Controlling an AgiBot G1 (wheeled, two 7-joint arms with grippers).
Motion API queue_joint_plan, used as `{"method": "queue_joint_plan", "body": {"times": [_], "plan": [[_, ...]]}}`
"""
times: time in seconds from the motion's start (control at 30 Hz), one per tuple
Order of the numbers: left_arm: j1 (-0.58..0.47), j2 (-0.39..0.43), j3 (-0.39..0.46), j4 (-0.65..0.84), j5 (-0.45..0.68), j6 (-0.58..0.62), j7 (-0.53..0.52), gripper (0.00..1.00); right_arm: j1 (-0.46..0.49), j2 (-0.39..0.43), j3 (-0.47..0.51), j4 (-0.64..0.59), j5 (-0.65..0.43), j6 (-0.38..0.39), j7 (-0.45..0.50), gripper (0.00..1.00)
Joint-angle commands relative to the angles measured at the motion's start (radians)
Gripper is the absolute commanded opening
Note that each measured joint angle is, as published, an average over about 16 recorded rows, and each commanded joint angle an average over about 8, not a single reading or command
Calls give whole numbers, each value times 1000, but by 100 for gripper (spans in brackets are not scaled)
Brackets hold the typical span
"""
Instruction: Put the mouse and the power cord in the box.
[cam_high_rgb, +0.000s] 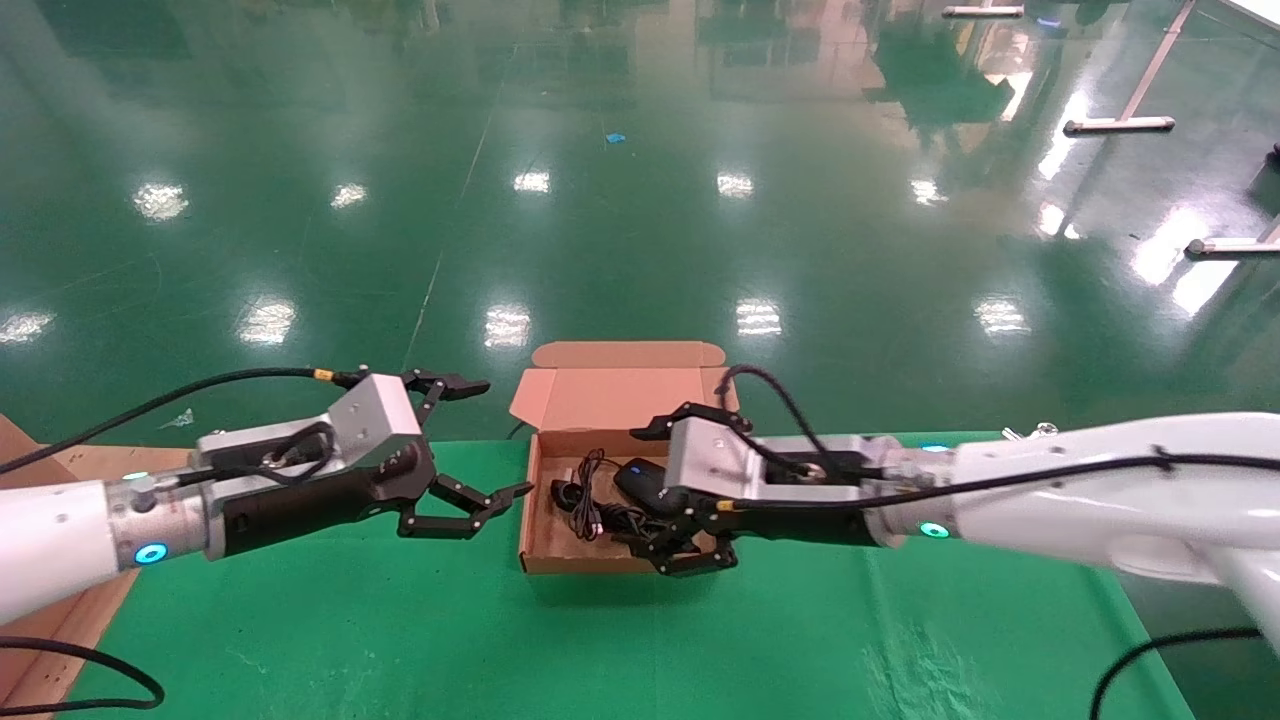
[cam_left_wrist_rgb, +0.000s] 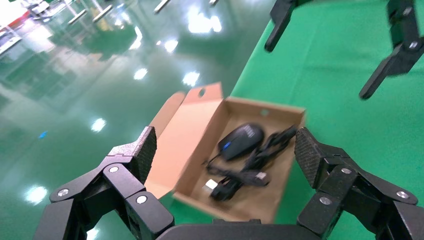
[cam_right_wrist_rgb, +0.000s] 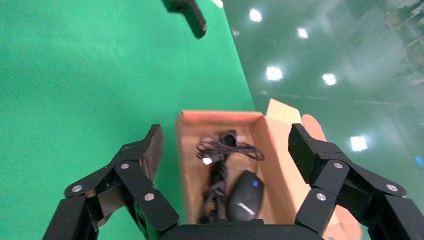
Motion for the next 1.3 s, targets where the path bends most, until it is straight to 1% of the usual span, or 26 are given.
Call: {"method": "queue_joint_plan", "body": {"times": [0.03, 1.13, 1.3], "plan": [[14, -12, -23, -24, -12, 28, -27, 100, -21, 26, 26, 25, 29, -24, 22, 100], [236, -201, -395, -401, -206, 474, -458, 100, -352, 441, 436, 424, 492, -410, 367, 100], [262, -224, -441, -447, -229, 528, -507, 100, -392, 490, 485, 473, 548, -456, 406, 100]]}}
